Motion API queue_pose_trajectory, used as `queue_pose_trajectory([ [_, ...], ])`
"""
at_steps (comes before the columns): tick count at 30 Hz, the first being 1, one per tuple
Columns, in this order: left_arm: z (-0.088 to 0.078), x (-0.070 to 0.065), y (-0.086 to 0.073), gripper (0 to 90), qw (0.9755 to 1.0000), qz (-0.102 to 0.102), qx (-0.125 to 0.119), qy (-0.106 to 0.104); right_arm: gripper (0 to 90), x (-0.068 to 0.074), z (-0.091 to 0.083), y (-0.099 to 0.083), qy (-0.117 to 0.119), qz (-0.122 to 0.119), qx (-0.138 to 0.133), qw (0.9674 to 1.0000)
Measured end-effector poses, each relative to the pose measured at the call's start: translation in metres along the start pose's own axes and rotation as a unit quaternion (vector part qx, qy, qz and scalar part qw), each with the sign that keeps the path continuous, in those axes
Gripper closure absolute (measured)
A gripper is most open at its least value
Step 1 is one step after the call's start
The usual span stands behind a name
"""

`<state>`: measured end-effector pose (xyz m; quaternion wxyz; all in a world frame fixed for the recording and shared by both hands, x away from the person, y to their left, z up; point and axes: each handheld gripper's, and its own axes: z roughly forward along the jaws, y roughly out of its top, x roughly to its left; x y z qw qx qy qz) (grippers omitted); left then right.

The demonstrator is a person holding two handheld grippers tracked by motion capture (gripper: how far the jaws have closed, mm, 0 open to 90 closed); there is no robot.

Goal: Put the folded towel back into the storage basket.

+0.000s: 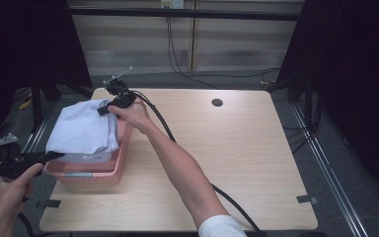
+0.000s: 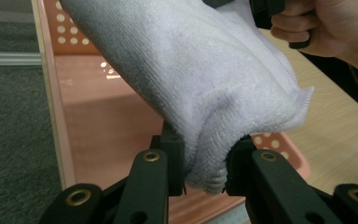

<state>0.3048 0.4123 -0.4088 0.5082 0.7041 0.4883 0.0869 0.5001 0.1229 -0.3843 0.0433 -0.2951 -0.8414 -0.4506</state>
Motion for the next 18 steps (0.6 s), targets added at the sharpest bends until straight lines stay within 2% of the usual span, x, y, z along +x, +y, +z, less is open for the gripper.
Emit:
queue_pose_trajectory([
  [4, 0.006, 0.004, -0.007, 75.1, 0.9999, -0.007, 0.013, 0.005, 71.3, -0.002, 0.006, -0.006, -0.003, 0.008, 0.006, 0.9999],
  [8, 0.014, 0.009, -0.012, 75.1, 0.9993, -0.015, 0.028, 0.018, 71.3, -0.005, 0.017, -0.019, -0.017, 0.016, 0.006, 0.9997],
  [11, 0.017, 0.01, -0.014, 74.9, 0.9988, -0.013, 0.039, 0.028, 71.2, -0.007, 0.025, -0.027, -0.019, 0.027, 0.011, 0.9994],
  [15, 0.023, 0.013, -0.02, 74.3, 0.9974, -0.015, 0.06, 0.036, 71.1, -0.01, 0.031, -0.034, -0.02, 0.027, 0.02, 0.9992],
  [16, 0.026, 0.013, -0.022, 73.3, 0.9971, -0.013, 0.067, 0.035, 70.8, -0.011, 0.035, -0.038, -0.023, 0.025, 0.024, 0.9991],
  [17, 0.027, 0.014, -0.023, 71.2, 0.9976, -0.018, 0.063, 0.023, 70.4, -0.011, 0.036, -0.039, -0.024, 0.024, 0.026, 0.9991],
  [18, 0.027, 0.014, -0.023, 69.7, 0.9976, -0.018, 0.063, 0.023, 70.4, -0.011, 0.036, -0.039, -0.024, 0.024, 0.026, 0.9991],
])
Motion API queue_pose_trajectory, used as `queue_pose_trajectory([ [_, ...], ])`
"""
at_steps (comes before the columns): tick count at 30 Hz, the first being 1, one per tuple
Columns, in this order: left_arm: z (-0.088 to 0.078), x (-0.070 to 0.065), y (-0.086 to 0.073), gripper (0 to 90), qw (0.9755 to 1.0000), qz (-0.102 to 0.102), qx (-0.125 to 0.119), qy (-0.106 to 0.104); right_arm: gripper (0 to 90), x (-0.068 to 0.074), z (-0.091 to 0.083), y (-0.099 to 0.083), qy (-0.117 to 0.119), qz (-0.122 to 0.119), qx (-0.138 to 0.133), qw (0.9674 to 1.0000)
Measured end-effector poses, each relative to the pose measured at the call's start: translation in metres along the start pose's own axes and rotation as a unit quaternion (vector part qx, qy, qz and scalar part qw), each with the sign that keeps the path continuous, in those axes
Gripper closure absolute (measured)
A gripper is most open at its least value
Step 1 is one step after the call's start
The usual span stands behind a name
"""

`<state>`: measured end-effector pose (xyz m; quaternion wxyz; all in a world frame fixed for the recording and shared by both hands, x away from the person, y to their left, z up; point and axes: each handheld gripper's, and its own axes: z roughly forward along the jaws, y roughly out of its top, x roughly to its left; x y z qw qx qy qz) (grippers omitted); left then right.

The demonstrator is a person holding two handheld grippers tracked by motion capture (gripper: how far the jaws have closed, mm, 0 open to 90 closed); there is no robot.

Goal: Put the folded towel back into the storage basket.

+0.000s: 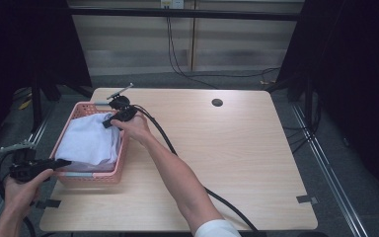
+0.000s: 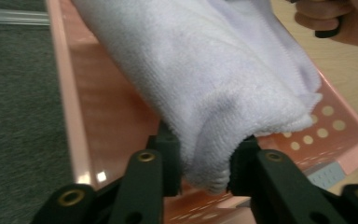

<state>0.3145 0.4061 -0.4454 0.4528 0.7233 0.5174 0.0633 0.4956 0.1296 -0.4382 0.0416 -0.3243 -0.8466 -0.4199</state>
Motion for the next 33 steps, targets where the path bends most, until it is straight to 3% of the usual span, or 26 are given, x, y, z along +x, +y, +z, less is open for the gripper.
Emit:
queue_pose_trajectory([
  [3, 0.005, 0.001, -0.001, 58.8, 0.9995, -0.007, 0.012, 0.028, 66.7, -0.001, 0.005, -0.005, -0.003, -0.004, 0.001, 1.0],
  [5, 0.006, 0.0, -0.001, 55.2, 0.9995, 0.0, 0.016, 0.028, 63.1, -0.001, 0.006, -0.005, -0.003, -0.004, 0.001, 1.0],
  [6, 0.007, -0.002, -0.001, 52.2, 0.9995, 0.007, 0.017, 0.026, 57.2, -0.002, 0.007, -0.006, -0.009, -0.009, 0.006, 0.9999],
  [7, 0.008, -0.005, 0.001, 43.9, 0.9994, 0.008, 0.02, 0.027, 50.5, -0.004, 0.007, -0.006, -0.017, -0.01, 0.006, 0.9998],
  [9, 0.008, -0.009, 0.005, 35.6, 0.9993, 0.015, 0.021, 0.028, 43.0, -0.005, 0.005, -0.006, -0.019, -0.008, -0.002, 0.9998],
  [14, 0.002, -0.015, 0.013, 32.0, 0.9984, 0.024, 0.013, 0.049, 38.4, -0.005, -0.002, -0.004, -0.02, -0.014, -0.012, 0.9996],
  [21, -0.011, -0.024, 0.024, 29.0, 0.9976, 0.034, -0.008, 0.059, 36.8, -0.002, -0.024, -0.002, -0.009, -0.031, -0.03, 0.999],
  [27, -0.007, -0.045, 0.027, 29.5, 0.9964, 0.052, -0.025, 0.061, 36.1, -0.003, -0.062, -0.014, -0.007, -0.042, -0.05, 0.9979],
  [28, -0.003, -0.053, 0.028, 30.0, 0.9962, 0.06, -0.029, 0.057, 36.0, -0.005, -0.075, -0.023, -0.008, -0.048, -0.053, 0.9974],
  [30, 0.0, -0.059, 0.029, 29.7, 0.9959, 0.066, -0.026, 0.056, 35.9, -0.006, -0.081, -0.027, -0.01, -0.05, -0.056, 0.9972],
  [33, 0.007, -0.073, 0.032, 29.3, 0.9965, 0.065, -0.03, 0.042, 35.2, -0.01, -0.105, -0.044, -0.014, -0.048, -0.071, 0.9962],
])
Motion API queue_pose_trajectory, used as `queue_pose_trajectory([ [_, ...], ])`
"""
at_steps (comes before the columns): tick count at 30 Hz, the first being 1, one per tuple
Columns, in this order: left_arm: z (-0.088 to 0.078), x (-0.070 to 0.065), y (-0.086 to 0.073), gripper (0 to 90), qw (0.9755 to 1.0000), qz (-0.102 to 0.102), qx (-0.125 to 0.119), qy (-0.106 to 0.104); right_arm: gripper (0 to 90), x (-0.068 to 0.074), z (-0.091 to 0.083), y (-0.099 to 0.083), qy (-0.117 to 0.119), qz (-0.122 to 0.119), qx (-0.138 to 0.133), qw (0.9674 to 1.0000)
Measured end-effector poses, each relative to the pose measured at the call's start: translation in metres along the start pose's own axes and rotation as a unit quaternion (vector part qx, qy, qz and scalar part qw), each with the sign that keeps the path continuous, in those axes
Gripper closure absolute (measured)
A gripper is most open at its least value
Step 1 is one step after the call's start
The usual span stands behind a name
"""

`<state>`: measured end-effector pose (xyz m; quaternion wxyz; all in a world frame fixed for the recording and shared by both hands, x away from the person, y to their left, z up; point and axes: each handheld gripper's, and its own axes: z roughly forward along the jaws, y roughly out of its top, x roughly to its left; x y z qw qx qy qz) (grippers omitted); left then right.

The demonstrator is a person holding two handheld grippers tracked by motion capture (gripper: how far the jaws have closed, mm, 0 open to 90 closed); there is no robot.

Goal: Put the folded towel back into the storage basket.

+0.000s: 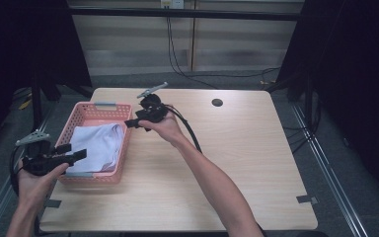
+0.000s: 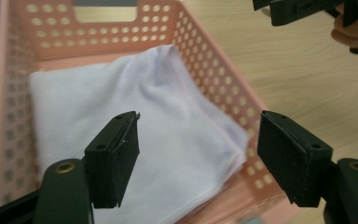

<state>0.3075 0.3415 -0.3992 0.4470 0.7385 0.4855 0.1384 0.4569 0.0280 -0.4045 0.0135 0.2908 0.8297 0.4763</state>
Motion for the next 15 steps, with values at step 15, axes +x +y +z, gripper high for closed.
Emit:
queue_pose_trajectory([
  [15, 0.047, -0.076, 0.0, 24.9, 0.9985, 0.049, 0.016, -0.021, 35.8, -0.008, -0.121, -0.078, -0.049, 0.004, -0.036, 0.9981],
])
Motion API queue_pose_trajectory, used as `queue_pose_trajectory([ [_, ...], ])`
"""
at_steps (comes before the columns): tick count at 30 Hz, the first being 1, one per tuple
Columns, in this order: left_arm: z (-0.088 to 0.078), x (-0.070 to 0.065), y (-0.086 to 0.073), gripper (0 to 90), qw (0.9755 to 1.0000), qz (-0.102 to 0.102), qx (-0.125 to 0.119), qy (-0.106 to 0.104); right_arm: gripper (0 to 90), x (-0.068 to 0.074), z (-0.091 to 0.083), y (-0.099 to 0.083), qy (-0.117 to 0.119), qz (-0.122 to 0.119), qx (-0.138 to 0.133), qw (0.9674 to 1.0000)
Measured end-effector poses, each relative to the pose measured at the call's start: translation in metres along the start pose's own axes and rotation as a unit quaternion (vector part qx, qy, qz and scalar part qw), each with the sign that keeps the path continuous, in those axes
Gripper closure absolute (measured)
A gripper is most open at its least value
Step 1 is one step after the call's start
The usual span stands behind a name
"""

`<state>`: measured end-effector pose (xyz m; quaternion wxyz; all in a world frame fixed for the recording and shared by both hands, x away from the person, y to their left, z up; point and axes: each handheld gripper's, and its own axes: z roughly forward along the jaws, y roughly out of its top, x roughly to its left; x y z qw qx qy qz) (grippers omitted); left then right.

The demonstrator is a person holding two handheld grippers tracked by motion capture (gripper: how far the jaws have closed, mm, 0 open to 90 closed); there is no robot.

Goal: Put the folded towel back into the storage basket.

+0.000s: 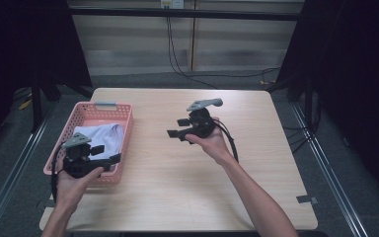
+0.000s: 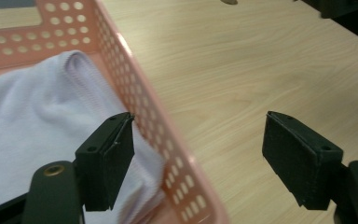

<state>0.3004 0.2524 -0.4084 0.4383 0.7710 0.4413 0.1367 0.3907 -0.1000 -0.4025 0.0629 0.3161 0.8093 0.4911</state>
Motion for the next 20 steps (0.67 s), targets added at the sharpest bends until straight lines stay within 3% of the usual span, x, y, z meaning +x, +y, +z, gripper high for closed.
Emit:
queue_pose_trajectory([
  [2, 0.007, -0.012, 0.001, 24.8, 0.9999, 0.011, 0.005, -0.007, 35.9, 0.0, -0.023, -0.014, -0.004, 0.009, -0.011, 0.9999],
  [4, 0.013, -0.025, 0.0, 24.8, 0.9998, 0.015, 0.006, -0.014, 35.9, 0.002, -0.031, -0.019, -0.008, 0.007, -0.011, 0.9999],
  [7, 0.019, -0.043, -0.006, 24.7, 0.9995, 0.021, 0.004, -0.021, 36.0, 0.005, -0.064, -0.046, -0.02, 0.009, -0.014, 0.9997],
  [9, 0.024, -0.055, -0.012, 24.8, 0.9991, 0.032, 0.009, -0.025, 36.0, 0.005, -0.069, -0.051, -0.023, 0.009, -0.012, 0.9996],
  [12, 0.03, -0.069, -0.021, 25.7, 0.9987, 0.038, 0.016, -0.029, 35.8, 0.004, -0.095, -0.081, -0.045, 0.024, -0.007, 0.9987],
  [14, 0.036, -0.076, -0.026, 25.7, 0.9979, 0.043, 0.026, -0.04, 35.7, 0.004, -0.099, -0.086, -0.044, 0.027, -0.008, 0.9986],
  [17, 0.043, -0.084, -0.033, 26.2, 0.9968, 0.063, 0.032, -0.037, 34.6, 0.002, -0.111, -0.1, -0.058, 0.033, -0.004, 0.9978],
  [20, 0.052, -0.088, -0.038, 25.9, 0.9958, 0.062, 0.048, -0.047, 31.6, 0.005, -0.126, -0.114, -0.077, 0.03, -0.002, 0.9966],
])
